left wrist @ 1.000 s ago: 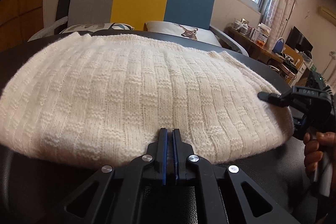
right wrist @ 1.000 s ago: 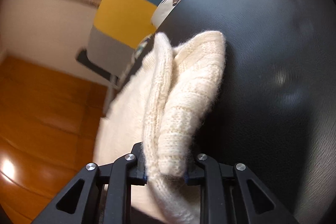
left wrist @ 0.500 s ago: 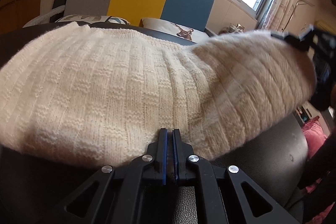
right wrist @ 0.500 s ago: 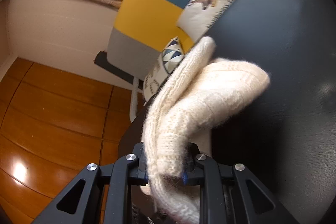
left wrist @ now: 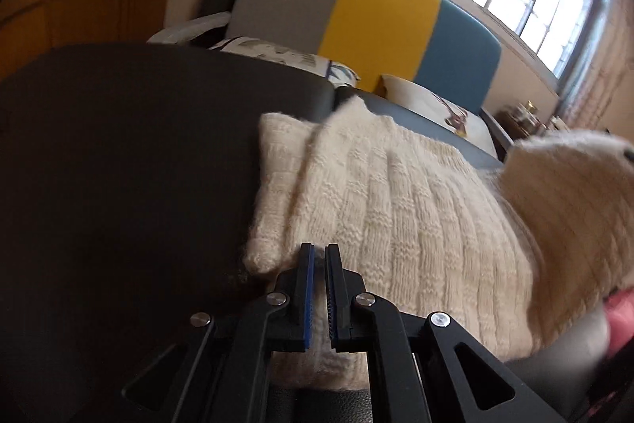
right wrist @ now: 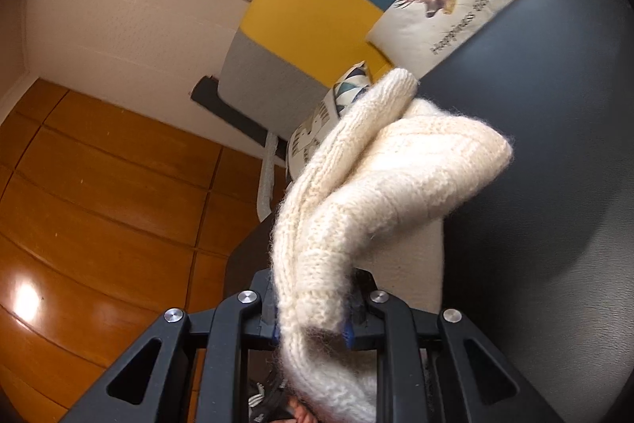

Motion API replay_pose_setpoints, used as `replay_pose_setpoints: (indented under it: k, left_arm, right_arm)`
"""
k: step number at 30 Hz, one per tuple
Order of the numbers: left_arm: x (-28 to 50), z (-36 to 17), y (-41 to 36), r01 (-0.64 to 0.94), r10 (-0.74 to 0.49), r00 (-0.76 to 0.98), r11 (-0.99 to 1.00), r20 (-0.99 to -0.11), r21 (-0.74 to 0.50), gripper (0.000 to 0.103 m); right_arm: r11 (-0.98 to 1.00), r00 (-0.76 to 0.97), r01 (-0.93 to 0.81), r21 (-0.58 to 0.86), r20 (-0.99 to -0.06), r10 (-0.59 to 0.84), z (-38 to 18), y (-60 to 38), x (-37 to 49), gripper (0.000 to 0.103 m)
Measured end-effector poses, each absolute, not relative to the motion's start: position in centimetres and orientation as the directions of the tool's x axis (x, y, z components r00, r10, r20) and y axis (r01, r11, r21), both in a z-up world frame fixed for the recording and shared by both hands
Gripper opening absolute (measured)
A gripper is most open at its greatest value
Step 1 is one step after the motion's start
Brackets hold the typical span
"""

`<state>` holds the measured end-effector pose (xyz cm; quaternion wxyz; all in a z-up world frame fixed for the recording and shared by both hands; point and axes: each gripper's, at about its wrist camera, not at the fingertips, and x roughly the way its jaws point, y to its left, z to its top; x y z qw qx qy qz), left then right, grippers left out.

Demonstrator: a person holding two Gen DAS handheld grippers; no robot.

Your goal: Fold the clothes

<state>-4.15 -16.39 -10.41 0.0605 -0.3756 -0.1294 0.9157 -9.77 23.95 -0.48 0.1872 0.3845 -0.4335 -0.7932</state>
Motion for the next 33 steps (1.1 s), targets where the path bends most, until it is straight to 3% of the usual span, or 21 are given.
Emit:
replay_pose_setpoints:
  k: [7,11,21,29,33]
  left_arm:
    - [-3.3,-11.8,-15.4,-0.064,0.241,-0.712,-0.958,-0.66,-0.281,0.006]
    - [-2.8,-12.0,-16.5,-0.052,0.288,-0.707,-0.932,-0.646,-0.358,0.006]
    - [-2.7,-12.3,-16.9,-0.064,0.338,-0.703,-0.906,-0.626,-0.418,0.006]
    - [-2.3,-12.7,-17.5,-0.066,0.377,-0.705,-0.878,-0.601,-0.474,0.006]
    - [-1.9,-13.0,-18.1,-0.063,0.413,-0.712,-0.843,-0.568,-0.534,0.006]
  right_arm:
    - [-0.596,-0.584,0.034,0.802,-0.468,-0.663,1.0,18.3,-12.0,0.02]
    - [-0.634,-0.53,0.093,0.768,-0.501,-0.684,0.7,12.9,-14.1,0.02]
    - [-0.756,-0.333,0.203,0.622,-0.682,-0.651,-5.4,-0.1,-16.4,0.019]
    - [-0.843,-0.295,0.387,0.374,-0.816,-0.498,-7.1,-5.0,-15.0,0.02]
    - [-0.845,-0.265,0.47,0.254,-0.873,-0.409,-7.4,-7.3,-14.8,0.027]
